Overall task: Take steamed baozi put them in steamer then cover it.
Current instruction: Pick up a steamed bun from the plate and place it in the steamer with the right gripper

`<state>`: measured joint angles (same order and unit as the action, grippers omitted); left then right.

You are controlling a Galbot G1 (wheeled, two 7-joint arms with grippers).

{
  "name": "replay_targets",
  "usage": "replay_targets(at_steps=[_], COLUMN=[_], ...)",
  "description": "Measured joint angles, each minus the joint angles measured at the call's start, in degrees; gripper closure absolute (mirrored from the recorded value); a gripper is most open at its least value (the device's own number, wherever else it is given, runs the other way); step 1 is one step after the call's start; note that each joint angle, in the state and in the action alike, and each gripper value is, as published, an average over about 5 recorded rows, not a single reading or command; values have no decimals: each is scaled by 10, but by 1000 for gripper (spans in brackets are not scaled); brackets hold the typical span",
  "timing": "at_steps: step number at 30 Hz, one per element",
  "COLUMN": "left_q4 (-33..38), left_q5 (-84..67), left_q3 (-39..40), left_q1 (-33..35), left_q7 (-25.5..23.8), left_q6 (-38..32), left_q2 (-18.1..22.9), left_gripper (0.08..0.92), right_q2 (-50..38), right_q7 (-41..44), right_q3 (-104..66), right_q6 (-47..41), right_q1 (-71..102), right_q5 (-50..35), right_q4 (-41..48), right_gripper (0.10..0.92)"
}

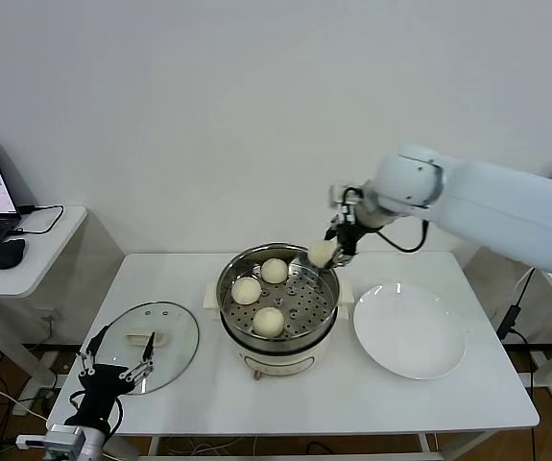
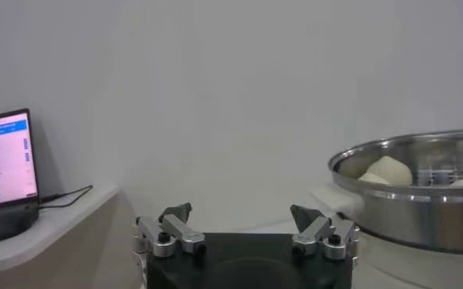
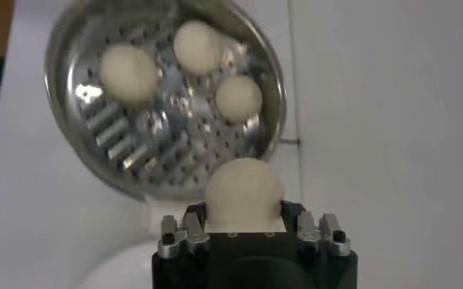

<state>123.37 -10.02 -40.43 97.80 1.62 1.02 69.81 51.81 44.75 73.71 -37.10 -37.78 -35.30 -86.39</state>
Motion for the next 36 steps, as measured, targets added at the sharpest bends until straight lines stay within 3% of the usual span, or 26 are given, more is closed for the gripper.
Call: replay_targets(at_steps=[27,30,36], left_q4=[-9,-9,-9], left_q5=[-3,-5,-6], left_q3=[-1,-1,-3], left_q1=[-8,-9,-8], left_q7=[0,0,0], left_q6=[0,0,0], left_q2=[3,3,3], left_gripper=[177,177,177], right_q2=[89,90,85], right_q7=[-53,-55,-56], right_q3=[-1,-5,-13], right_q6=[-42,-43,-44], right_q1=[110,114,115], right_q5=[20,24,29], right_q4=[68,70,70], right_gripper=[430,402,250])
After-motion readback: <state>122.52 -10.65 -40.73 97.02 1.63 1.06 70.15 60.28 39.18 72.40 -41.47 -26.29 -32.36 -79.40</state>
